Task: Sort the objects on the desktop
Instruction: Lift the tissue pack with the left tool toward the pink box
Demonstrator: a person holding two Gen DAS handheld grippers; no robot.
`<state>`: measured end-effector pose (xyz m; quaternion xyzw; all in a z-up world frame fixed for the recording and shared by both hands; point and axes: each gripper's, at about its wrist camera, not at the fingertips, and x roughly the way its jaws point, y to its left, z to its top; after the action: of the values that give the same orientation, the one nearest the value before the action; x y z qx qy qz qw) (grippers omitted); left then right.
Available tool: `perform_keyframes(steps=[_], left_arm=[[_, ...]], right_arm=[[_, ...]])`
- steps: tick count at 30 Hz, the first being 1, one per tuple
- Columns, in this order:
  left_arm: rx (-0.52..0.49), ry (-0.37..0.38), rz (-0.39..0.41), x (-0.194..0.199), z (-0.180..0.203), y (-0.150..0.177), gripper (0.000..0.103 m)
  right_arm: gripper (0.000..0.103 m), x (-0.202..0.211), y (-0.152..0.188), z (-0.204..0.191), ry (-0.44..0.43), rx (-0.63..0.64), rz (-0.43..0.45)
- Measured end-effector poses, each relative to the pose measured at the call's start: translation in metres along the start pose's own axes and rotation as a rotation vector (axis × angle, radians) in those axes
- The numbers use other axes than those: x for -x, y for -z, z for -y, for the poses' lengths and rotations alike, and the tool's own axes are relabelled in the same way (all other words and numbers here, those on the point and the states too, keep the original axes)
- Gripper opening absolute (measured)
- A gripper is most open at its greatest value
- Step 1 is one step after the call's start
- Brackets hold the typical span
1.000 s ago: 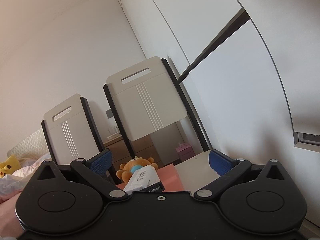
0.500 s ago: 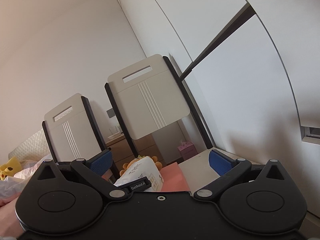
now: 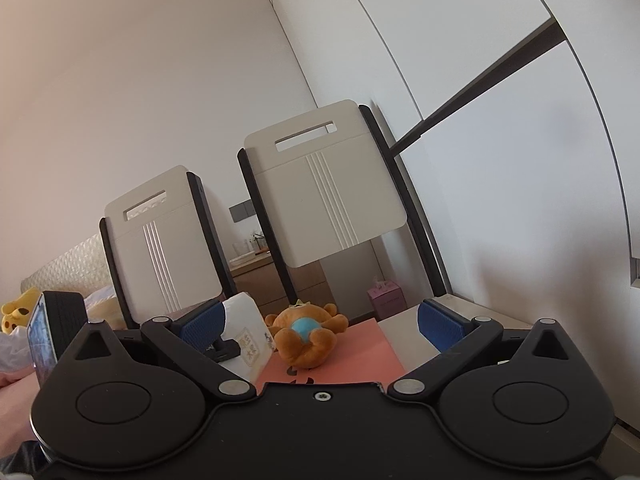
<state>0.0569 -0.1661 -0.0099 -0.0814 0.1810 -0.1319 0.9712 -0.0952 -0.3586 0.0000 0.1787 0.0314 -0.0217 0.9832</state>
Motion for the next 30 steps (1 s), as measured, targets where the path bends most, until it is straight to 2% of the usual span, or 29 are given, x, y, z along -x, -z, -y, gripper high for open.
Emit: perform_keyframes(steps=[10,20,25,30], left_arm=[[0.006,-0.02,0.029,0.021,-0.034,-0.019,0.06],[-0.044,-0.034,0.037,0.035,-0.057,-0.035,0.06],[-0.087,-0.057,0.065,0.041,-0.068,-0.051,0.06],[-0.105,-0.081,0.078,0.042,-0.084,-0.067,0.06]], right_arm=[[0.102,-0.015,0.004,-0.025,0.006,0.088,-0.035],[0.102,-0.037,0.002,-0.057,-0.068,0.222,-0.104],[0.102,-0.058,-0.009,-0.059,-0.117,0.197,-0.171],[0.102,-0.087,-0.008,-0.059,-0.103,0.194,-0.213]])
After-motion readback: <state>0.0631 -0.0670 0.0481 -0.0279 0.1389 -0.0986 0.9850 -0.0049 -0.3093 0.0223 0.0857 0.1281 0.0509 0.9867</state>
